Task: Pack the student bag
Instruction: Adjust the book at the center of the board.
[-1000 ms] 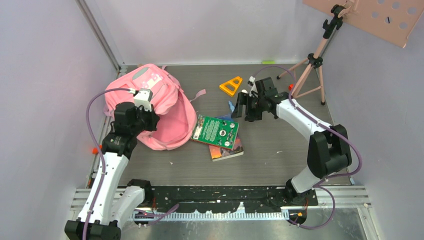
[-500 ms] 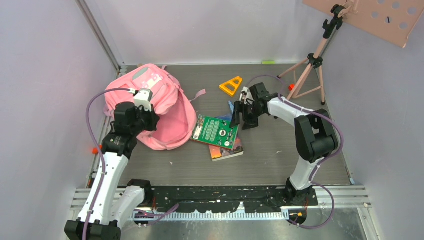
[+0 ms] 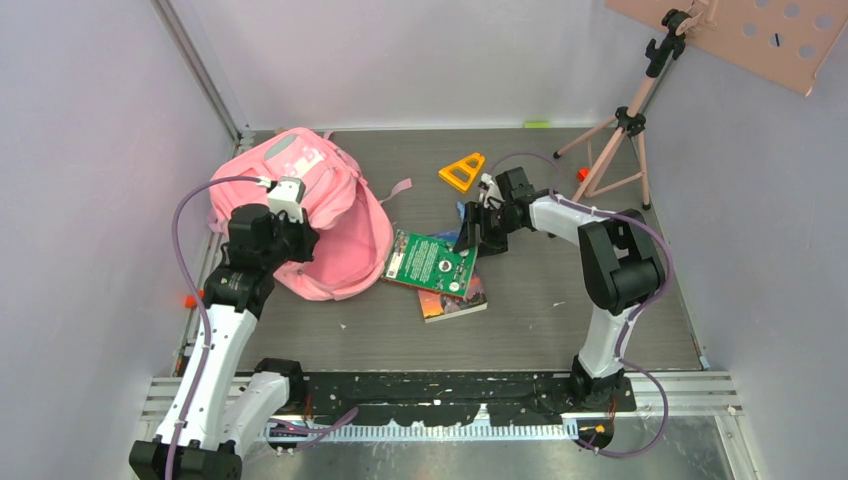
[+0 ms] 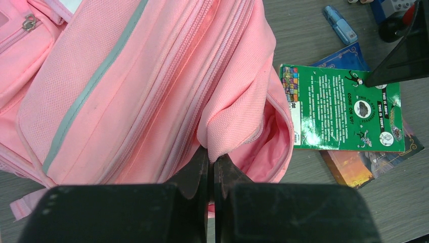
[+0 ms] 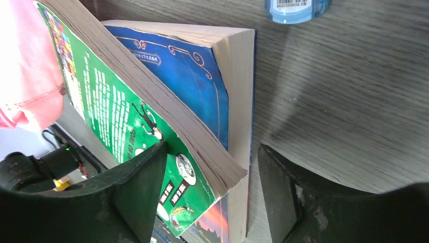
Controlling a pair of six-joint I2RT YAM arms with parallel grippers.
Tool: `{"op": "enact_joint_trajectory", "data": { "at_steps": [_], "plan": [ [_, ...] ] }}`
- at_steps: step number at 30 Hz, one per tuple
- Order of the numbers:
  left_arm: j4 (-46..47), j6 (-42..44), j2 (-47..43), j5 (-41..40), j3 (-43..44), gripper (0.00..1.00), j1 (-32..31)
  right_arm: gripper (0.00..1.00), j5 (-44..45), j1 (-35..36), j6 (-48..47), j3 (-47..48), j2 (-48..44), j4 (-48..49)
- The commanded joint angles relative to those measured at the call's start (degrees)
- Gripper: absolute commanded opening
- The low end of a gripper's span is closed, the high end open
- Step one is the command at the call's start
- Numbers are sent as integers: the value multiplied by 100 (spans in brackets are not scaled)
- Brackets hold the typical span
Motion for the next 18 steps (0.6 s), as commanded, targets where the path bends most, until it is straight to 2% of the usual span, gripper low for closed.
{"op": "enact_joint_trajectory", "data": {
  "at_steps": [1,3,6,15,18],
  "plan": [
    [610,-47,-113,190,157,0,-23,69,123,5,134,143,181,374],
    [616,-47,-113,189,157,0,-21,63,161,-1,192,115,157,421],
    [610,-47,-114,189,157,0,-21,48,199,4,275,52,47,444],
    [617,-47,-113,195,157,0,-25,30,528,5,422,-130,-540,209],
    [618,-47,-113,201,157,0,-23,18,769,5,366,-115,-764,40]
  ]
}}
